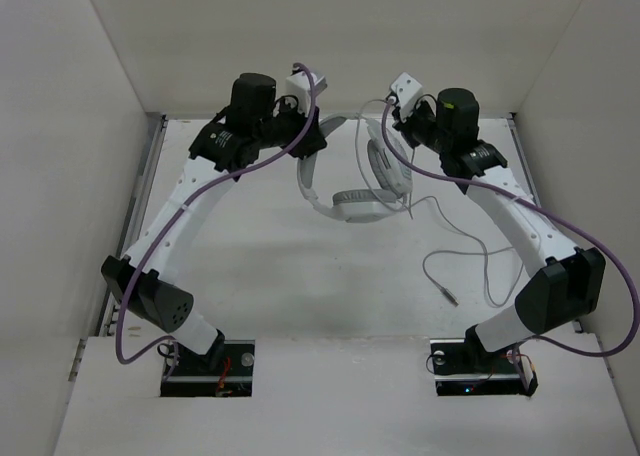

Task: Wrap the headphones

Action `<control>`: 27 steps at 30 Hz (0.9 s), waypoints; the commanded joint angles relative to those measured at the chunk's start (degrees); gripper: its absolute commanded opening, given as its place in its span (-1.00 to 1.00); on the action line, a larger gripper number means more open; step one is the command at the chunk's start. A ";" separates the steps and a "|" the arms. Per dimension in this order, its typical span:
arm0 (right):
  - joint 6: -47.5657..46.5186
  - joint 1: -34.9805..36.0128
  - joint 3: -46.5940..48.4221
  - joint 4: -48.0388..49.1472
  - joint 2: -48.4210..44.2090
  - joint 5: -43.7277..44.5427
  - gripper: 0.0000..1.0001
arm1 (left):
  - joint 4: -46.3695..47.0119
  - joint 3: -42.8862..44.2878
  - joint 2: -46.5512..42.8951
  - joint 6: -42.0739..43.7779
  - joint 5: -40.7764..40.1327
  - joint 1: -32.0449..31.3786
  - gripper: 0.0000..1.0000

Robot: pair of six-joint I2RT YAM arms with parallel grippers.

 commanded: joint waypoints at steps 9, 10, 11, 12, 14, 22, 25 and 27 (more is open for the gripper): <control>29.47 -1.62 -2.32 4.74 -0.06 -23.12 -0.98 | 12.97 15.11 1.64 -25.43 15.40 9.22 -1.00; 32.89 -1.62 -1.79 5.70 -0.15 -25.75 -0.97 | 14.46 15.64 2.25 -27.97 16.81 9.92 -1.00; 35.71 -1.62 -1.27 6.84 -0.15 -27.52 -0.97 | 15.70 15.90 2.70 -30.00 18.13 10.19 -1.00; 38.61 -1.45 -0.91 8.25 -0.15 -29.27 -0.95 | 16.93 15.99 3.13 -31.85 19.79 10.36 -1.00; 44.50 -1.36 0.14 11.06 -0.06 -32.09 -0.91 | 19.30 15.64 3.66 -35.02 22.08 10.19 -1.00; 66.22 0.49 -2.13 25.90 0.64 -40.71 -0.74 | 25.72 17.39 6.39 -41.62 21.75 9.40 -1.00; 72.98 1.19 -4.94 32.23 0.29 -43.08 -0.68 | 27.04 20.38 8.32 -43.29 19.29 11.33 -1.00; 77.73 1.80 -7.23 36.98 0.03 -44.05 -0.62 | 27.92 22.92 9.72 -44.25 17.71 12.73 -1.00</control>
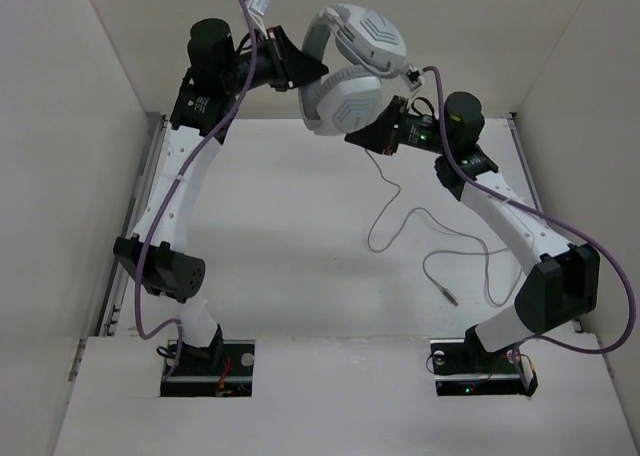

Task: Wrap the headphones

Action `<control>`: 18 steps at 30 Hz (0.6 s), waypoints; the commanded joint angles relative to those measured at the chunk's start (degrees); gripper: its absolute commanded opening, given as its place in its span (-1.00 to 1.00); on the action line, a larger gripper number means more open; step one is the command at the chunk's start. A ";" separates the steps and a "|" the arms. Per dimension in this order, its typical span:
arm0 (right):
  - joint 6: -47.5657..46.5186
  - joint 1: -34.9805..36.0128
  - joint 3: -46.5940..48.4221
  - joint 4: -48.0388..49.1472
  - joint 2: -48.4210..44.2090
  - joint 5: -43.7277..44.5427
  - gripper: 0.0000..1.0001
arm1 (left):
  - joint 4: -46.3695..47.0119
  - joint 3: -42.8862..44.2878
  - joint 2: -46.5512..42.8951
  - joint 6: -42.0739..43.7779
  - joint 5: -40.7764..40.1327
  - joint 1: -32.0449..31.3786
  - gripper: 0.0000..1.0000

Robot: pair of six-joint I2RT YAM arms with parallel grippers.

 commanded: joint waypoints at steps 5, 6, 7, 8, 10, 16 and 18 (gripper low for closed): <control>21.34 3.61 -9.21 22.60 -1.11 -4.94 -0.44 | 9.29 11.62 3.01 -7.98 -6.58 5.73 -1.00; 22.31 4.31 -10.35 23.91 -1.37 -4.85 -0.42 | 9.55 12.23 3.45 -8.51 -7.54 6.18 -1.00; 23.10 5.45 -11.41 25.06 -1.55 -4.76 -0.39 | 9.73 12.94 3.89 -8.95 -8.16 6.62 -0.99; 23.63 6.33 -11.94 25.68 -1.64 -4.85 -0.36 | 9.90 13.29 3.98 -9.30 -8.43 6.79 -0.99; 24.25 8.26 -12.38 26.30 -1.47 -4.76 -0.32 | 10.34 13.73 4.07 -9.66 -8.34 6.62 -0.98; 27.50 13.62 -10.98 30.34 1.61 -5.55 -0.25 | 10.43 14.61 3.37 -9.31 -10.19 5.65 -0.98; 28.38 15.73 -11.24 31.22 2.14 -5.99 -0.23 | 10.26 14.61 3.19 -8.96 -11.33 6.27 -0.98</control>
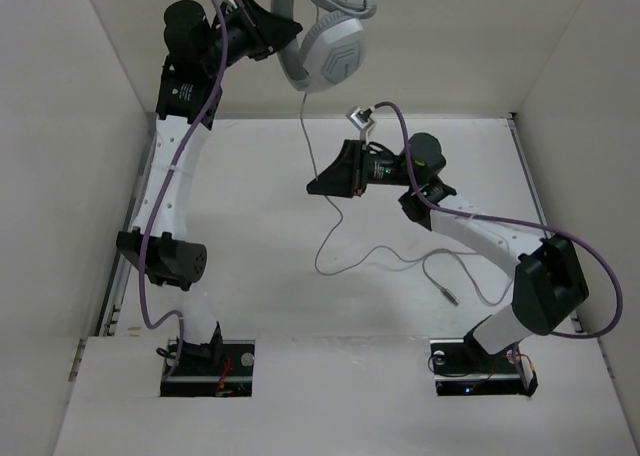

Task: Wrap the headphones

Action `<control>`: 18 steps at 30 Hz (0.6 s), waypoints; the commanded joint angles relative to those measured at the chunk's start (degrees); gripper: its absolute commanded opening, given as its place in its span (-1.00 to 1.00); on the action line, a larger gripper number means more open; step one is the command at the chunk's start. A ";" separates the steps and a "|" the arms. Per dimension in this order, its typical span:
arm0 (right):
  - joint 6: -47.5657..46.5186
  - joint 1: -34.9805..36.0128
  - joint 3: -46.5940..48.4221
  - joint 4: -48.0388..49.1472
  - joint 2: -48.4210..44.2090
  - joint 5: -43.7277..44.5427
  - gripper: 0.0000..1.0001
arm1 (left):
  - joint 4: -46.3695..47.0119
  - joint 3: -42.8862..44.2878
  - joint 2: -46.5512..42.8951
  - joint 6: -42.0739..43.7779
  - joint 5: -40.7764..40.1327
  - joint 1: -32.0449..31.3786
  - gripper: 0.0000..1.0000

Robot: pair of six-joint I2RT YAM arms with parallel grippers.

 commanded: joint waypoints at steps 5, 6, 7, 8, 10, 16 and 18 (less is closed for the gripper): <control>2.61 7.76 -0.80 6.81 0.85 -2.74 -0.22 | 5.31 3.64 -2.99 -1.63 -5.66 3.06 -0.98; 2.17 8.38 -1.24 6.64 0.59 -3.17 -0.22 | 4.96 3.64 -3.00 -1.10 -6.80 3.59 -0.98; 1.56 8.82 -1.77 6.20 0.15 -3.35 -0.22 | 4.44 3.81 -3.00 -0.40 -7.94 4.12 -0.98; 0.86 9.09 -2.38 5.67 -0.20 -3.44 -0.24 | 4.00 3.99 -2.91 0.30 -9.34 4.65 -0.98; -1.16 9.27 -3.61 3.83 -1.08 -3.53 -0.26 | 2.68 4.69 -2.47 2.49 -13.12 5.53 -0.98; -11.25 9.27 -3.71 -8.10 -2.40 -2.92 -0.45 | -1.63 5.66 -1.59 8.73 -26.30 6.06 -0.98; -14.69 9.27 -2.74 -12.07 -2.49 -2.56 -0.61 | -2.51 5.66 -1.24 10.58 -28.95 5.62 -0.98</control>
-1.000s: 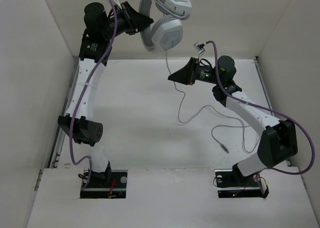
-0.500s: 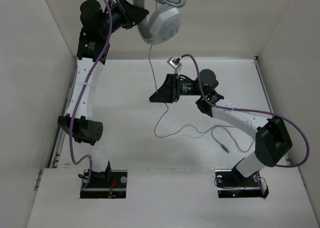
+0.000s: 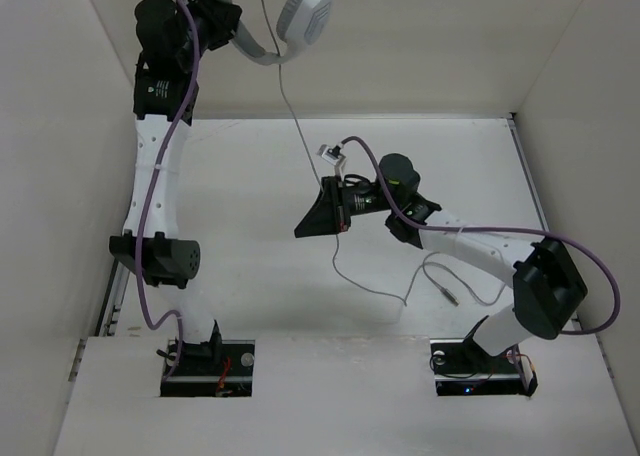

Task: Wrap the headphones

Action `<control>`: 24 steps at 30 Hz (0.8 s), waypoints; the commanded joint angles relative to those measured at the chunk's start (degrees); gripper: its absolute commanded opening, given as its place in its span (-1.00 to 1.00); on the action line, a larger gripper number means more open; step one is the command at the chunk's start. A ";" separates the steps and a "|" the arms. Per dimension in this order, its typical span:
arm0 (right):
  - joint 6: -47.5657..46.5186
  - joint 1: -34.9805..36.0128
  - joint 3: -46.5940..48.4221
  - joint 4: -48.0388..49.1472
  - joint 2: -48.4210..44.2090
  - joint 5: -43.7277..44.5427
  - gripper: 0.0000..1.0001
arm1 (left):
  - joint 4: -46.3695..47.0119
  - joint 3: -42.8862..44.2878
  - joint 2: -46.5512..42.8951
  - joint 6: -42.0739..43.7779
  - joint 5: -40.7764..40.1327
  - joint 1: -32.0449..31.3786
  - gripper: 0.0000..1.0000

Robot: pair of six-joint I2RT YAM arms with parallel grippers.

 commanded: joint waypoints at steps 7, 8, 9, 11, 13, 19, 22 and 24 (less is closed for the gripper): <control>-13.27 -0.22 5.08 -13.92 -2.03 0.19 -0.80 | 1.62 3.28 -0.82 8.40 -16.60 -3.18 -0.98; -13.36 -0.31 5.34 -13.92 -2.21 -0.16 -0.82 | 1.62 3.19 -0.73 10.16 -17.83 -3.53 -0.98; -13.53 -0.31 5.69 -14.01 -2.38 -0.51 -0.83 | 1.62 3.02 -0.73 11.74 -19.41 -3.97 -0.99; -13.97 -0.75 6.75 -15.49 -2.56 -0.86 -0.83 | 2.23 2.05 -0.73 16.21 -24.23 -5.11 -0.99; -15.81 -1.01 8.32 -18.12 -2.56 -1.04 -0.85 | 2.93 1.00 -0.64 21.48 -29.67 -7.04 -0.99; -28.71 -1.71 17.02 -33.66 -2.91 0.54 -0.86 | 11.54 -8.92 -1.79 38.98 -40.16 -13.63 -0.99; -38.11 -4.08 23.08 -44.37 -3.44 3.26 -0.85 | 11.64 -13.93 -2.05 42.51 -42.01 -15.31 -0.99; -43.39 -5.40 26.69 -50.02 -3.44 5.36 -0.85 | 11.81 -17.10 -2.14 44.18 -42.62 -16.01 -0.99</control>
